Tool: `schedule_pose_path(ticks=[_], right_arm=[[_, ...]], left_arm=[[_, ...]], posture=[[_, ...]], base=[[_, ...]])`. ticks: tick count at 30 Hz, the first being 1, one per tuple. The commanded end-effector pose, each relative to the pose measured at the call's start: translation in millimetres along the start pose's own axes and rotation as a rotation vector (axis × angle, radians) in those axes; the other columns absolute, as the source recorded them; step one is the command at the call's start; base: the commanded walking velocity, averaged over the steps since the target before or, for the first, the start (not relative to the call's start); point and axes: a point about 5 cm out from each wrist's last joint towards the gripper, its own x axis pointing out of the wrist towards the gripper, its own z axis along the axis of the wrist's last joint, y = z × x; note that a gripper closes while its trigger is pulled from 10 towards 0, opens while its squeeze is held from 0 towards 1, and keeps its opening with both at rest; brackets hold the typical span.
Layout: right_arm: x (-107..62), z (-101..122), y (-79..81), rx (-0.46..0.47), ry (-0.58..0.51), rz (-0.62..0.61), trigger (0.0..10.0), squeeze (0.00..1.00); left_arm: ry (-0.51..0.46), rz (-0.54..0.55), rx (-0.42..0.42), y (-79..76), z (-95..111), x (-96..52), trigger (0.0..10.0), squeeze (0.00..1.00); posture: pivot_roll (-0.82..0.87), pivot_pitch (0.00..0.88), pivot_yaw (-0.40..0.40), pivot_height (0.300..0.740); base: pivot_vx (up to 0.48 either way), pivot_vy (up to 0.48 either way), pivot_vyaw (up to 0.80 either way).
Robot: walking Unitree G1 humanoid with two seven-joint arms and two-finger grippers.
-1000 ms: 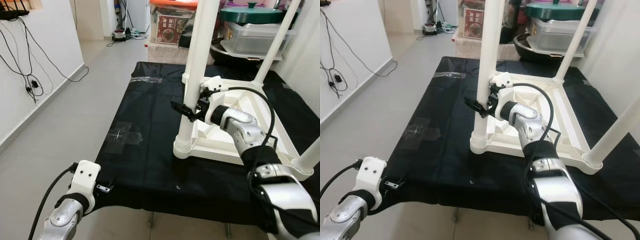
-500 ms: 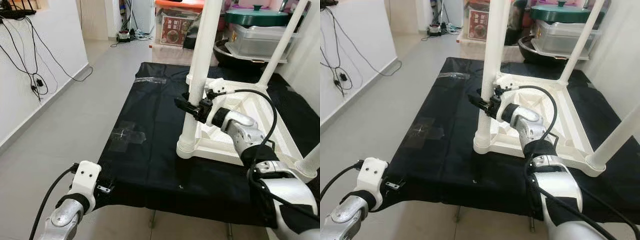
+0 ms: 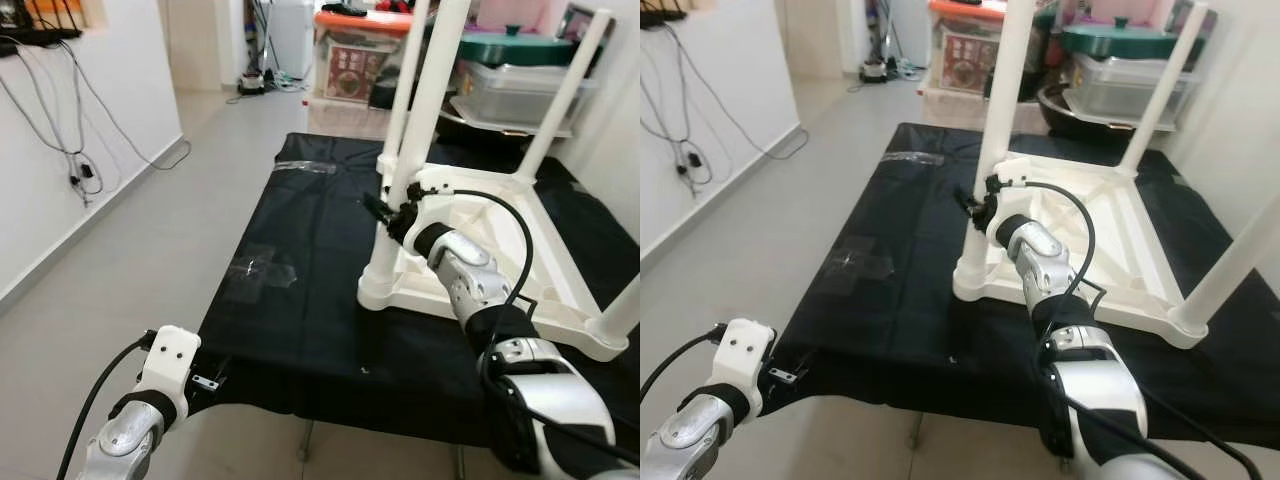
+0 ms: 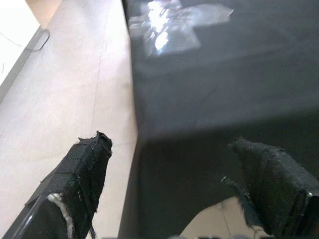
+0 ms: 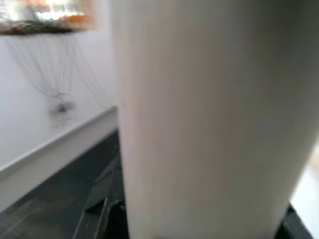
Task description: Building children table
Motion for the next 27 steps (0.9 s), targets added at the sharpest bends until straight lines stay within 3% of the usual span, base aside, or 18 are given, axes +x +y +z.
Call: schedule_pose_path(ticks=[1, 3, 5, 7, 10, 15, 16, 17, 18, 23, 24, 26, 27], right_arm=[[-21.0, -44, -5.3, 0.038, 0.190, -0.226, 0.0, 0.00], [-21.0, -44, -5.3, 0.038, 0.190, -0.226, 0.0, 0.00], [-33.3, -50, 23.4, 0.085, 0.235, -0.281, 0.0, 0.00], [-32.5, -43, 31.8, 0.096, 0.225, -0.289, 0.0, 0.00], [-27.9, -27, 36.1, 0.088, 0.193, -0.294, 0.0, 0.00], [-27.4, -22, 37.1, 0.082, 0.184, -0.296, 0.0, 0.00], [-25.9, -21, 39.0, 0.069, 0.204, -0.259, 7.9, 0.00], [-25.9, -21, 39.0, 0.069, 0.204, -0.259, 7.9, 0.00], [-26.1, -21, 38.6, 0.077, 0.202, -0.248, 10.0, 0.00], [-28.9, -16, 36.4, 0.076, 0.184, -0.235, 10.0, 0.00], [-30.4, -10, 31.8, 0.083, 0.156, -0.244, 10.0, 1.00], [-32.4, -2, 26.5, 0.067, 0.143, -0.250, 10.0, 1.00], [-33.4, 5, 20.0, 0.052, 0.132, -0.261, 10.0, 0.00]], left_arm=[[-0.002, 0.010, 0.020, 1.3, 0, -2.1, 10.0, 0.00], [-0.002, 0.010, 0.020, 1.3, 0, -2.1, 10.0, 0.00], [-0.005, 0.008, 0.019, 1.4, 3, -2.2, 10.0, 0.00], [-0.009, 0.007, 0.022, 3.0, 5, -0.5, 10.0, 0.00], [-0.016, 0.010, 0.024, 5.1, 8, 5.4, 10.0, 0.00], [-0.021, 0.010, 0.019, 3.9, 9, 7.3, 10.0, 0.00], [-0.024, 0.006, 0.014, 0.0, 9, 8.5, 10.0, 0.00], [-0.024, 0.006, 0.014, 0.0, 9, 8.5, 10.0, 0.00], [-0.025, -0.001, 0.009, -3.2, 9, 8.8, 10.0, 0.00], [-0.022, -0.014, 0.004, -7.6, 7, 8.4, 10.0, 0.00], [-0.020, -0.017, 0.005, -7.6, 6, 8.1, 10.0, 0.00], [-0.019, -0.018, 0.007, -6.7, 6, 8.7, 10.0, 0.00], [-0.019, -0.020, 0.009, -5.9, 6, 9.3, 10.0, 0.00]], posture=[[0.07, 0.000, -0.068, 0.740], [0.07, 0.000, -0.068, 0.740], [0.07, 0.000, -0.059, 0.740], [0.07, 0.000, -0.059, 0.740], [0.05, 0.000, -0.063, 0.740], [0.05, 0.000, -0.063, 0.740], [0.04, 0.000, -0.063, 0.740], [0.04, 0.000, -0.063, 0.740], [0.04, 0.000, -0.063, 0.740], [0.04, 0.000, -0.060, 0.740], [0.04, 0.000, -0.060, 0.740], [0.01, 0.000, -0.049, 0.740], [0.01, 0.000, -0.049, 0.740]], base=[[0.000, 0.000, 0.00], [0.000, 0.000, 0.00], [0.000, 0.000, 0.00], [0.000, 0.000, 0.00], [0.000, 0.000, 0.00], [0.000, 0.000, 0.00], [0.000, 0.000, 0.00], [0.000, 0.000, 0.00], [0.000, 0.000, 0.00], [0.000, 0.000, 0.00], [0.000, 0.000, 0.00], [0.000, 0.000, 0.00], [0.000, 0.000, 0.00]])
